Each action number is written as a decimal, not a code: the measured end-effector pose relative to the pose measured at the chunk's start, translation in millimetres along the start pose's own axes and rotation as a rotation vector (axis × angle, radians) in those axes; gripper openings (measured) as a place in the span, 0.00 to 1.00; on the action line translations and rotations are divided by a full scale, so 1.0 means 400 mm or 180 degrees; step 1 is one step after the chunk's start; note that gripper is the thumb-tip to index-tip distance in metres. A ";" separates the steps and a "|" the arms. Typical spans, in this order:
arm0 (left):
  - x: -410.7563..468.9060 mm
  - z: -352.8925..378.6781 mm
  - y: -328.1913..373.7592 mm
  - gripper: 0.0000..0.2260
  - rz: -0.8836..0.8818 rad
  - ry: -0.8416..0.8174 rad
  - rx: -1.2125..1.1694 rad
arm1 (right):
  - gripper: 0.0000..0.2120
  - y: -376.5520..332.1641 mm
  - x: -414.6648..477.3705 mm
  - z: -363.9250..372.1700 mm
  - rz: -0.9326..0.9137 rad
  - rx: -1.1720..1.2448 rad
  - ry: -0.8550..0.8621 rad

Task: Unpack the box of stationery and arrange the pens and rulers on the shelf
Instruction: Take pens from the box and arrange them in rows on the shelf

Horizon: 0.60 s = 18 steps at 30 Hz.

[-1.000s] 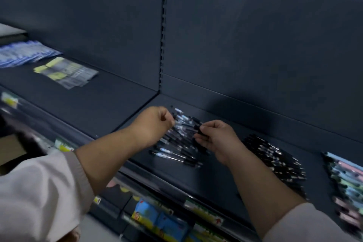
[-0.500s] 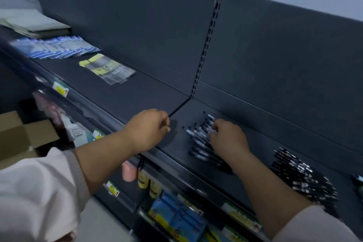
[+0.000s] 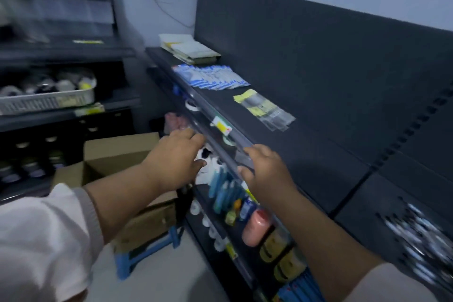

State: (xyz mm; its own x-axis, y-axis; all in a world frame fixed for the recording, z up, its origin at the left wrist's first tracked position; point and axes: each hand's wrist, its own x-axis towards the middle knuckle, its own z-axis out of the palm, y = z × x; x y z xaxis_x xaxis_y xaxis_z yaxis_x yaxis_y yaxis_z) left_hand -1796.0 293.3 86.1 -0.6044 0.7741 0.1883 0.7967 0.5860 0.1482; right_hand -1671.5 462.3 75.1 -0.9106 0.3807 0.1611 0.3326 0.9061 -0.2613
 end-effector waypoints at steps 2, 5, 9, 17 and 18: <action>-0.029 -0.015 -0.108 0.22 -0.0252 -0.0054 0.0057 | 0.26 -0.089 0.058 0.047 -0.0168 0.0069 -0.0190; -0.071 -0.032 -0.248 0.23 -0.0602 -0.0159 0.0088 | 0.26 -0.200 0.132 0.114 -0.0383 0.0086 -0.0411; -0.115 -0.029 -0.401 0.25 -0.0978 -0.0209 0.0077 | 0.26 -0.315 0.221 0.200 -0.0584 0.0164 -0.0638; -0.109 0.054 -0.629 0.25 -0.1602 -0.0314 0.0016 | 0.26 -0.441 0.431 0.383 -0.0764 0.0383 -0.1273; -0.099 0.066 -0.653 0.25 -0.1674 -0.0337 0.0016 | 0.26 -0.450 0.464 0.407 -0.0753 0.0391 -0.1347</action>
State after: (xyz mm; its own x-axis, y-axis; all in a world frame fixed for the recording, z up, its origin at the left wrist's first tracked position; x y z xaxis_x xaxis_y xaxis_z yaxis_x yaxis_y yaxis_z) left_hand -1980.2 115.9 14.4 -0.9185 0.3954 -0.0092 0.3865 0.9022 0.1915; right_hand -1940.4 339.8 -3.0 -0.9858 0.0361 -0.1640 0.0967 0.9206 -0.3784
